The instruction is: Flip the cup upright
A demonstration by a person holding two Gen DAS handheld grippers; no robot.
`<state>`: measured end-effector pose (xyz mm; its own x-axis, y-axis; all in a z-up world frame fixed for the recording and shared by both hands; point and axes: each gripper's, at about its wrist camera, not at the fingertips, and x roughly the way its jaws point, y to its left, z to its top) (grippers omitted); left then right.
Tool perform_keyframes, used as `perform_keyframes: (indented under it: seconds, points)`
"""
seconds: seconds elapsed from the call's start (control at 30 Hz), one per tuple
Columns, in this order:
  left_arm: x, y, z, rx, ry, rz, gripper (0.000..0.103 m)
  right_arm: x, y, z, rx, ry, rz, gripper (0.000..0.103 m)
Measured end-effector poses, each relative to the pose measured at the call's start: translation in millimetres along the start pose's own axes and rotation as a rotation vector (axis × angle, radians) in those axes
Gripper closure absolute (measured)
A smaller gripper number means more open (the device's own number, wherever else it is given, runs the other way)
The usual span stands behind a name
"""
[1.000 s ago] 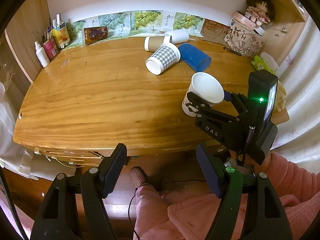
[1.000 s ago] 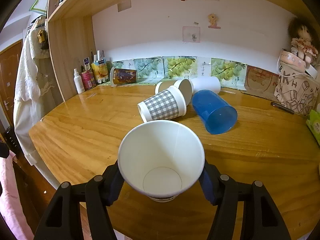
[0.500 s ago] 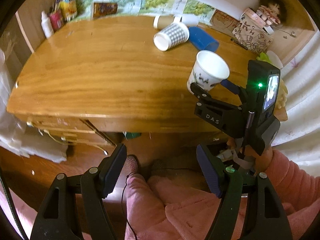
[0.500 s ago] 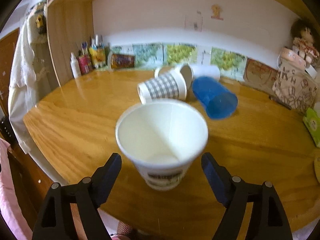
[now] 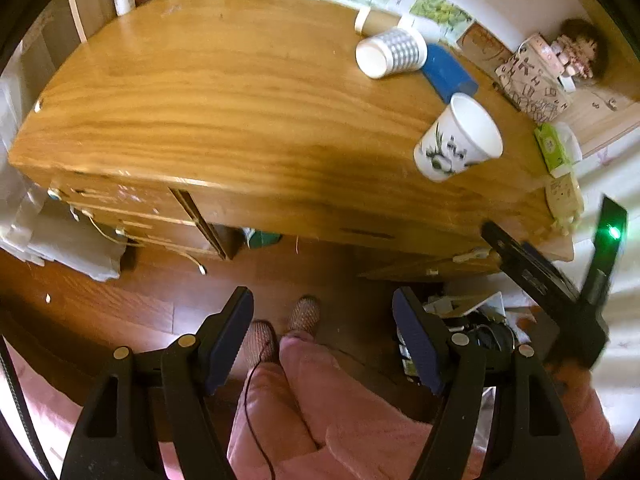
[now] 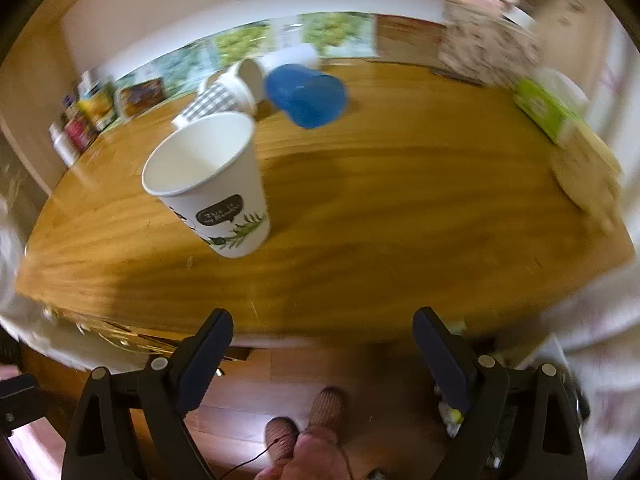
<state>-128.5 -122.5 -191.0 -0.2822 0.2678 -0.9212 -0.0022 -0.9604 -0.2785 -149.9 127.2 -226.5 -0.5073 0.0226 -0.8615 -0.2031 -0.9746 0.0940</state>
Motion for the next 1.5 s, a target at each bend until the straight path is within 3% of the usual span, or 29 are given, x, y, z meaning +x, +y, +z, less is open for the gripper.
perform_keyframes:
  seconds: [0.13,0.33,0.43,0.6,0.73,0.87,1.0,1.1,1.4,1.5]
  points:
    - [-19.2,5.6,9.1,-0.041,-0.058,-0.014,0.027,-45.5,-1.7,-2.5,0.089,-0.048,0.041,0.011]
    - [-59.5,-1.2,25.0,-0.091,-0.165,-0.024,0.027,-112.0,2.9,6.3,0.112,-0.124,0.113,0.010]
    - [-79.4,-17.3,26.1,-0.062,-0.233,0.006,0.022,-140.1,-0.6,12.7,0.118,-0.135,0.155,0.003]
    - [-113.5,-53.8,20.9,0.004,-0.343,0.041,0.021,-189.2,-7.7,20.0,0.067,-0.181,0.201,0.003]
    - [-135.1,-78.4,15.5,0.090,-0.441,0.094,0.019,-222.5,-6.3,16.9,0.010,-0.286,0.196,0.002]
    - [-157.2,-91.3,5.7,0.135,-0.547,0.188,0.014,-242.9,-8.1,11.5,0.000,-0.385,0.193,0.001]
    - [-171.7,-98.7,-5.2,0.159,-0.639,0.215,0.003,-248.4,-9.6,11.2,-0.021,-0.429,0.199,0.001]
    - [-176.4,-101.0,-15.0,0.156,-0.692,0.254,0.002,-251.3,-11.1,6.3,-0.027,-0.451,0.200,0.001]
    - [-184.3,-96.9,-33.9,0.110,-0.777,0.332,0.001,-263.6,-15.9,-6.8,-0.007,-0.549,0.197,0.001]
    - [-184.9,-95.7,-34.8,0.111,-0.788,0.335,0.001,-260.8,-13.2,-5.5,-0.016,-0.545,0.199,0.000]
